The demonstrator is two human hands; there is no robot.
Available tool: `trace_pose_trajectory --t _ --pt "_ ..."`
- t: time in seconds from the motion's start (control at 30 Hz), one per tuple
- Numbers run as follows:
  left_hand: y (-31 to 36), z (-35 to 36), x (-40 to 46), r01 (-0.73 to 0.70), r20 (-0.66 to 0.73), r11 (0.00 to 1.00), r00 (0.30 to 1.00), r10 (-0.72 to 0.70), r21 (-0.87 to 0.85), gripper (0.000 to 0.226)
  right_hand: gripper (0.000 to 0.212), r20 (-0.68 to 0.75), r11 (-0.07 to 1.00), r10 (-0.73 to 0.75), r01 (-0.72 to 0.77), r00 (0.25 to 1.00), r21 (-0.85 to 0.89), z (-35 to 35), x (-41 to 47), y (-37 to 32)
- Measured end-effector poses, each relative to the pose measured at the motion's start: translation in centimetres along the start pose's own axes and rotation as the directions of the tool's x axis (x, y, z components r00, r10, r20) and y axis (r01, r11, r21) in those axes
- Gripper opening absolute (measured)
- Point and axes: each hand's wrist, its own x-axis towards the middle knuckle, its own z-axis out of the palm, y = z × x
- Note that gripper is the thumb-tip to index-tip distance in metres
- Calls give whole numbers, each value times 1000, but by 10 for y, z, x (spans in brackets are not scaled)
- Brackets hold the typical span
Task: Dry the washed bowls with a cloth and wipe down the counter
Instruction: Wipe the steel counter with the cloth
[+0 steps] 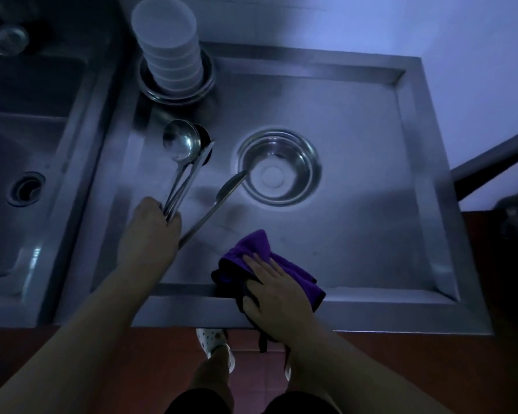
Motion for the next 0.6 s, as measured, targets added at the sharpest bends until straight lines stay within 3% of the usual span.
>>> trace_pose_trajectory --t 0.3,0.4,0.5,0.57,0.6 --pt "97 74 -56 37 41 999 999 -36 -17 22 50 39 986 150 -147 988 -74 -68 -77 135" --pt "120 96 -74 48 56 999 997 -47 -17 21 54 116 983 172 -163 978 -83 -90 -98 176" --pt "137 108 -86 53 53 999 997 -52 -5 22 53 213 972 137 -173 967 161 -111 -105 195" --pt "146 113 -92 50 39 999 998 -51 9 23 45 89 907 239 -255 967 335 -125 -111 204" --pt "149 114 -94 48 28 999 998 -48 13 23 40 -24 908 311 -289 950 304 -129 -115 210"
